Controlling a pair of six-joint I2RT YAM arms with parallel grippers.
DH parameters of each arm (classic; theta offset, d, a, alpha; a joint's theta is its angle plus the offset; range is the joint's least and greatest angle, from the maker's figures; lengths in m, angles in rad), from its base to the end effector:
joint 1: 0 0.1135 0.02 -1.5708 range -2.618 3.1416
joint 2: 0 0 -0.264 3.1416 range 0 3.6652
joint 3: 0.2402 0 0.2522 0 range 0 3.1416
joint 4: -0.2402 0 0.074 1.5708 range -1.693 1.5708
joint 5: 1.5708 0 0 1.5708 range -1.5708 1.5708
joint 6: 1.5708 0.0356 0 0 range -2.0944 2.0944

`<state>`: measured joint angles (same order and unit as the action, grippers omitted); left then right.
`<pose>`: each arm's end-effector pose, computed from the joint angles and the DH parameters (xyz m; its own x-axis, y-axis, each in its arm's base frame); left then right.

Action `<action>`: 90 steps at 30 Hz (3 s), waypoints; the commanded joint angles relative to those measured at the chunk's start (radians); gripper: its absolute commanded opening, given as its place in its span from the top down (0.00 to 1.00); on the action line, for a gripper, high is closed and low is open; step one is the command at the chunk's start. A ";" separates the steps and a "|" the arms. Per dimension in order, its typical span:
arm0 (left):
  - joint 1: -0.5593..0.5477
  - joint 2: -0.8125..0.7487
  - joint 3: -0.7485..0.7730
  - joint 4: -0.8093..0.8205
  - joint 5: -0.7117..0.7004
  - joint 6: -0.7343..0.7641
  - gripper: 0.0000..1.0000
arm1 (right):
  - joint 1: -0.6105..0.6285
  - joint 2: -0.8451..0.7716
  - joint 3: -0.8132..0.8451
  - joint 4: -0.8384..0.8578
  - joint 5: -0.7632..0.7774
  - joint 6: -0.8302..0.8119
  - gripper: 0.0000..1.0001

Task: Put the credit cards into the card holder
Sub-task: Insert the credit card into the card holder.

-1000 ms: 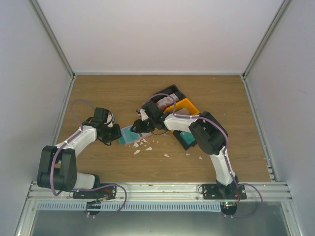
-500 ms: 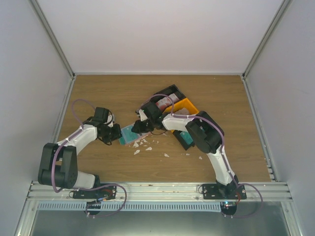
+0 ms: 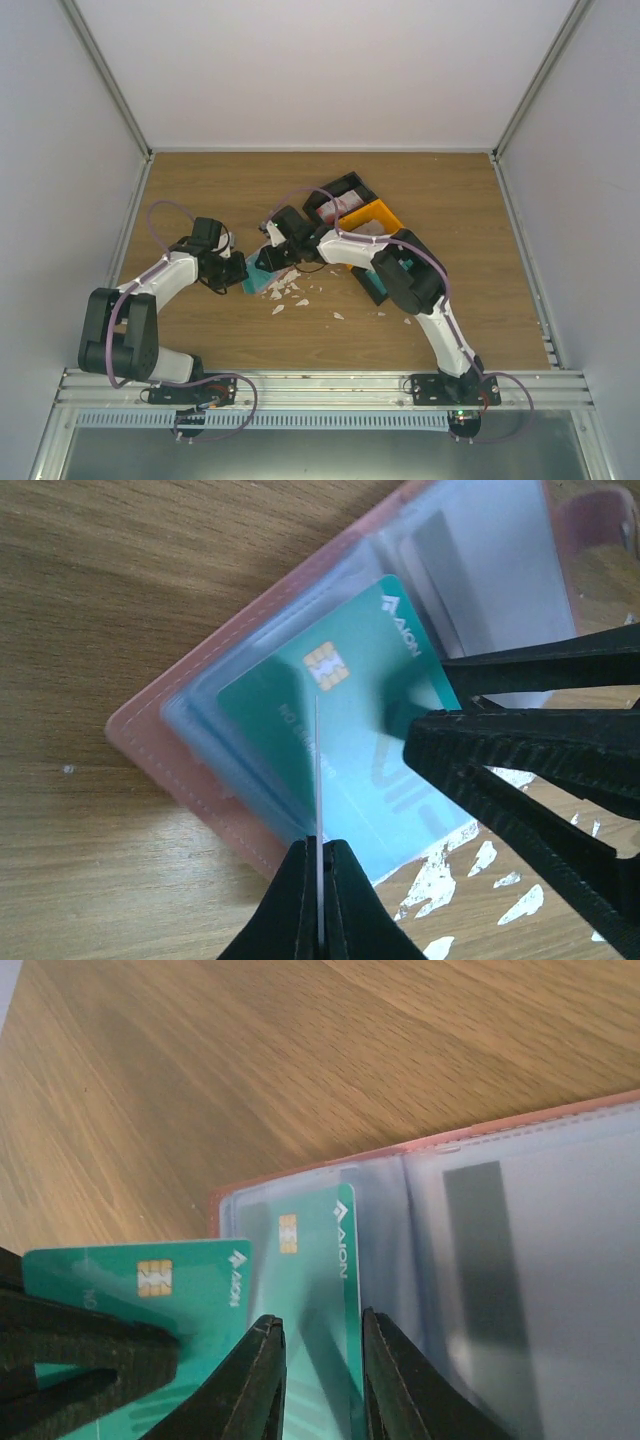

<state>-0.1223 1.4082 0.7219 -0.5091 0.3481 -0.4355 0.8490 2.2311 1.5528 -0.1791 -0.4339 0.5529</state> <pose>0.2409 -0.0418 0.1652 -0.9380 -0.2842 -0.1985 -0.1730 0.8800 -0.4424 0.3058 0.3701 0.1346 -0.8783 -0.2766 -0.3900 -0.4719 0.6325 0.6142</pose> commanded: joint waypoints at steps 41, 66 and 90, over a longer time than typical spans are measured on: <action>-0.006 -0.181 0.056 -0.029 -0.011 -0.042 1.00 | -0.054 0.036 0.151 -0.221 0.600 -0.120 0.52; -0.006 -0.181 0.045 -0.019 0.015 -0.042 1.00 | -0.077 0.067 0.161 -0.199 0.490 -0.108 0.57; -0.057 -0.090 -0.098 0.384 0.243 -0.204 1.00 | -0.054 -0.159 -0.227 -0.120 0.566 0.074 0.99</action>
<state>-0.1604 1.2842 0.6434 -0.2596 0.5560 -0.6117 0.7761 2.1098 1.3994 -0.2695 0.0982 0.5774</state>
